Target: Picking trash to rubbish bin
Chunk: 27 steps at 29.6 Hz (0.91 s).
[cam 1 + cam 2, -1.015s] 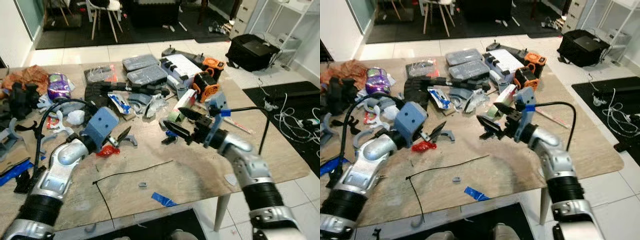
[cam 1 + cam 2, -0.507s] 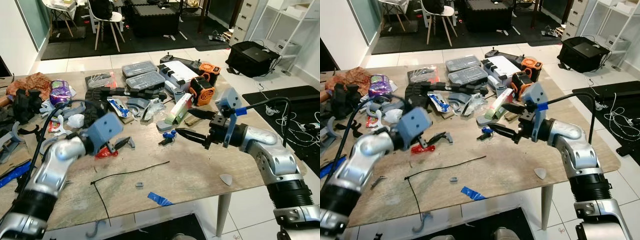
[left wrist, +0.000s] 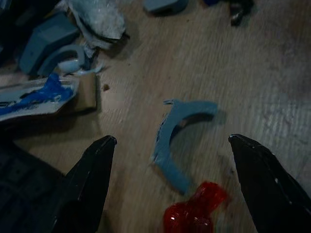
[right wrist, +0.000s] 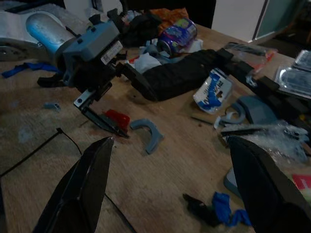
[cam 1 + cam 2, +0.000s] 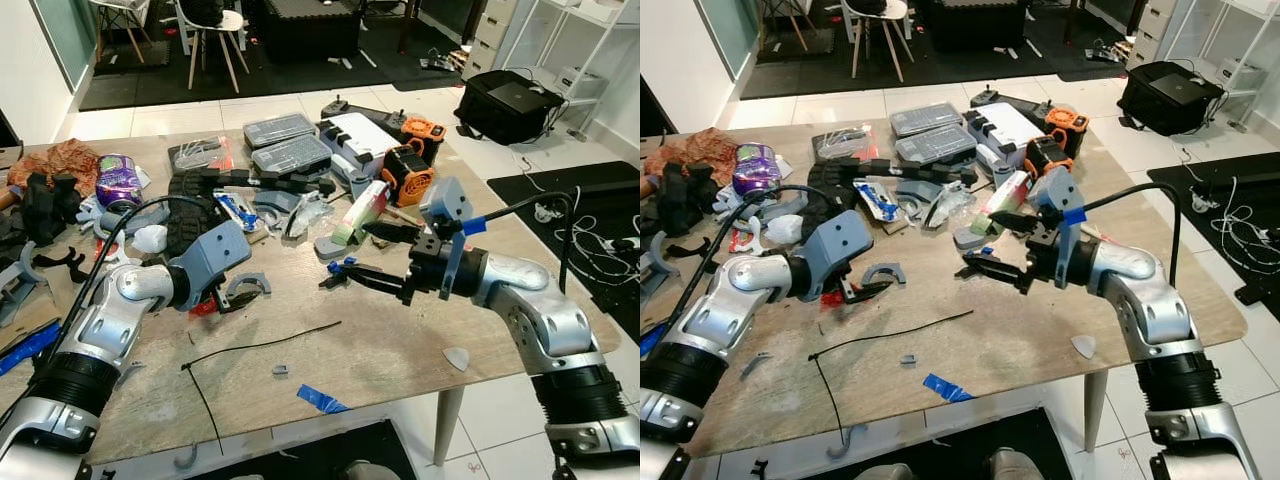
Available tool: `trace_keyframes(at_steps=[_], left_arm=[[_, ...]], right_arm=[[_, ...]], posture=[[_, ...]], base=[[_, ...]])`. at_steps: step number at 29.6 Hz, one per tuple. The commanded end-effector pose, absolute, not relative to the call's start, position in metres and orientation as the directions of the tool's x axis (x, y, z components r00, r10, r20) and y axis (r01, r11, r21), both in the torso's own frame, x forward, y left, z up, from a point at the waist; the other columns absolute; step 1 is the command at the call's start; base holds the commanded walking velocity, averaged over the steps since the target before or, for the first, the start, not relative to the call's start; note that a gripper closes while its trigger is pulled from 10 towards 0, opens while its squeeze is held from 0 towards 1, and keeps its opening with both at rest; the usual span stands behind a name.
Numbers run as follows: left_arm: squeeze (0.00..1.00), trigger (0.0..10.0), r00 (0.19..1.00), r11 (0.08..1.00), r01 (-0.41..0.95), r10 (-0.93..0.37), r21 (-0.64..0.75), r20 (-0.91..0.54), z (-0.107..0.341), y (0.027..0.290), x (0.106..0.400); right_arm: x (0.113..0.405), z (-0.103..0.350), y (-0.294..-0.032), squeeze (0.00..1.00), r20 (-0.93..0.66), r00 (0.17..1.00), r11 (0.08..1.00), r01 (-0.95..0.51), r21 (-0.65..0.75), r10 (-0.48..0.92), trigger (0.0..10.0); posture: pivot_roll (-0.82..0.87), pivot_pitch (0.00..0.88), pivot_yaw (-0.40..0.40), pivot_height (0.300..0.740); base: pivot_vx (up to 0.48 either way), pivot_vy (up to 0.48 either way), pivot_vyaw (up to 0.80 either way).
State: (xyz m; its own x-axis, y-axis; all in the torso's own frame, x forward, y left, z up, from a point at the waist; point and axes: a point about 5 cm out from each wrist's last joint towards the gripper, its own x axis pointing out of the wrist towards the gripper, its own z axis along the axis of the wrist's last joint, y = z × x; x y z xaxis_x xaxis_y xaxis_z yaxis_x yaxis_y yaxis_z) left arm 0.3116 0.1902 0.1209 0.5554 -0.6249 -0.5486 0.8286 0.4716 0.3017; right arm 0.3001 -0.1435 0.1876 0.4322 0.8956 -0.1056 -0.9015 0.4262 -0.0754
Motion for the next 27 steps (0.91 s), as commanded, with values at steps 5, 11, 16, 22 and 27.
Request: trace_keyframes(at_steps=[5, 11, 16, 22, 27], left_arm=[[0.0, 10.0, 0.531, 0.441, 0.846, -0.631, 0.302, -0.566, 0.124, 0.191, 0.303], [0.0, 10.0, 0.556, 0.515, 0.822, -0.636, 0.241, -0.536, 0.129, 0.196, 0.302], [0.0, 10.0, 0.579, 0.577, 0.796, -0.64, 0.181, -0.506, 0.129, 0.199, 0.303], [0.0, 10.0, 0.603, 0.631, 0.769, -0.66, 0.105, -0.448, 0.136, 0.198, 0.301], [0.0, 10.0, 0.621, 0.653, 0.752, -0.657, 0.089, -0.427, 0.137, 0.196, 0.3]], right_arm=[[0.295, 0.204, -0.12, 0.0, -0.092, 0.35, 0.341, -0.935, -0.102, 0.932, 10.0], [0.288, 0.215, -0.112, 0.0, -0.054, 0.34, 0.333, -0.937, -0.105, 0.939, 10.0], [0.278, 0.216, -0.108, 0.0, -0.043, 0.336, 0.332, -0.94, -0.079, 0.941, 10.0], [0.261, 0.211, -0.101, 0.0, -0.051, 0.303, 0.302, -0.953, -0.04, 0.952, 10.0], [0.247, 0.203, -0.107, 0.0, -0.141, 0.26, 0.257, -0.966, -0.038, 0.955, 10.0]], posture=[[-0.01, 0.01, 0.023, 0.74], [-0.02, 0.051, 0.032, 0.74], [-0.02, 0.088, 0.045, 0.74], [-0.02, 0.129, 0.06, 0.74], [-0.04, 0.16, 0.066, 0.74]], base=[[0.0, 0.0, 0.0], [0.0, 0.0, 0.0], [0.0, 0.0, 0.0], [0.0, 0.0, 0.0], [0.0, 0.0, 0.0]])
